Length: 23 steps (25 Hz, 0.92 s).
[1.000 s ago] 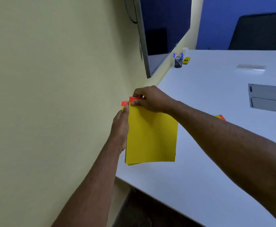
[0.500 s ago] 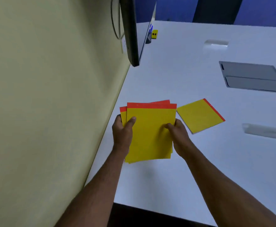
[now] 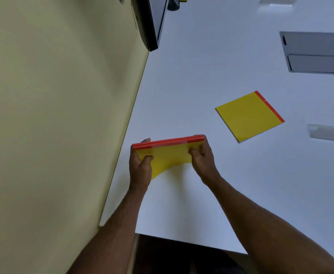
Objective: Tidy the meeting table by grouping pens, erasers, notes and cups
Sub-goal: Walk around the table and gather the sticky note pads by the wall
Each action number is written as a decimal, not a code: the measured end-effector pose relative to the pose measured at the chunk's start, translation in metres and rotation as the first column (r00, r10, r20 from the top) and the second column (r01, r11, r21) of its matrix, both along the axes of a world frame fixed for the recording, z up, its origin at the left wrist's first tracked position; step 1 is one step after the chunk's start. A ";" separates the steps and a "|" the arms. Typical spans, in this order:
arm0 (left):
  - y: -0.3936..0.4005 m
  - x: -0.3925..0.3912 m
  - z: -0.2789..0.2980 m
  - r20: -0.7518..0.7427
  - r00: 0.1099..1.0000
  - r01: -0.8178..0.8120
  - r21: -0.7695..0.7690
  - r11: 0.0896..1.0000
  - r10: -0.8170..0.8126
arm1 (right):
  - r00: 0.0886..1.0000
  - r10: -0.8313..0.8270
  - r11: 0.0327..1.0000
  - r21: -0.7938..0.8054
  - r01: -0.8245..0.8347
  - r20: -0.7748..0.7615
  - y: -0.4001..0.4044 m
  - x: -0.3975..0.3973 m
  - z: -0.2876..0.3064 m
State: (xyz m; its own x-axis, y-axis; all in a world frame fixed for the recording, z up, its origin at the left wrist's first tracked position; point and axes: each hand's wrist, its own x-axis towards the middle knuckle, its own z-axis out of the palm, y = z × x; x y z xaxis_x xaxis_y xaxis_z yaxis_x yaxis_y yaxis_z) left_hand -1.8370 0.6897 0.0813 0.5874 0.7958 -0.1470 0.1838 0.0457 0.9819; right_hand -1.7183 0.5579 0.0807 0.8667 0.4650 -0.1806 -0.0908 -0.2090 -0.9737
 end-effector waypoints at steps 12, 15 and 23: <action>0.021 0.005 -0.025 -0.294 0.955 0.067 0.147 0.987 -0.021 | 0.979 0.199 0.967 -0.169 -0.190 0.043 0.006 0.014 -0.023; 0.043 0.011 -0.024 -0.282 0.959 0.035 0.193 0.981 0.021 | 0.961 0.267 0.933 -0.267 -0.240 0.068 0.015 0.022 -0.024; 0.107 0.036 -0.049 -0.689 0.723 0.068 0.000 0.998 -0.049 | 0.947 0.248 0.804 -0.501 -0.320 -0.205 0.057 0.011 -0.056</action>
State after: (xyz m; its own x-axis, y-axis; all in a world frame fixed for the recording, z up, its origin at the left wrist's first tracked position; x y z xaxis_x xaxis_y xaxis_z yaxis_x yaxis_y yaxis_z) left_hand -1.8015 0.7970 0.0322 0.3777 0.7718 -0.5115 0.8113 -0.0096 0.5846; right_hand -1.7069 0.6149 0.0250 0.6645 0.4914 -0.5630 -0.0587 -0.7167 -0.6949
